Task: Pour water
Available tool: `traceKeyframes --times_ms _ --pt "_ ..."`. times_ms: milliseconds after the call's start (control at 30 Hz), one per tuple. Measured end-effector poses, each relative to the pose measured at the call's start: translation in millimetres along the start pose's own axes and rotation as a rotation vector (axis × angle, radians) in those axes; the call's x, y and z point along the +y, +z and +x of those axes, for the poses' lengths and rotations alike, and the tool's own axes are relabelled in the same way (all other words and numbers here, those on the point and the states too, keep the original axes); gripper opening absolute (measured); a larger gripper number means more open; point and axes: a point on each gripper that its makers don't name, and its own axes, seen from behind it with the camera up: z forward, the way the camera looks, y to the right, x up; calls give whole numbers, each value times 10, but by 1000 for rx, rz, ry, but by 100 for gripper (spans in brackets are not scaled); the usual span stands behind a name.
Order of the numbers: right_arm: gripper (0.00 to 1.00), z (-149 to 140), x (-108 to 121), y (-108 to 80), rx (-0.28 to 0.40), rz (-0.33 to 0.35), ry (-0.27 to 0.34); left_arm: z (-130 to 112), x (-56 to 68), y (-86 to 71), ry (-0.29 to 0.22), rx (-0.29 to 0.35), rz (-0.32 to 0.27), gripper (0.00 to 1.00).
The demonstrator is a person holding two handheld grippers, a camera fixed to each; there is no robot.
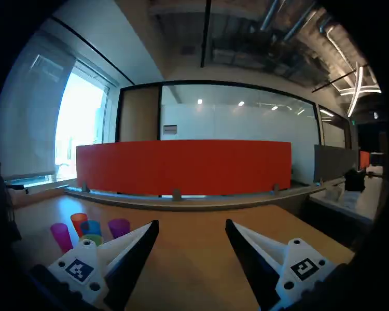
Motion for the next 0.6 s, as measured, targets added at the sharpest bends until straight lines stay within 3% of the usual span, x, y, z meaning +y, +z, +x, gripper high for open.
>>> traceKeyframes --times_ms 367,600 --pt "99 490 -104 83 -31 40 -1 780 210 45 -19 24 -85 97" --pt "99 826 -151 159 -47 56 -21 1209 237 84 18 34 -102 97"
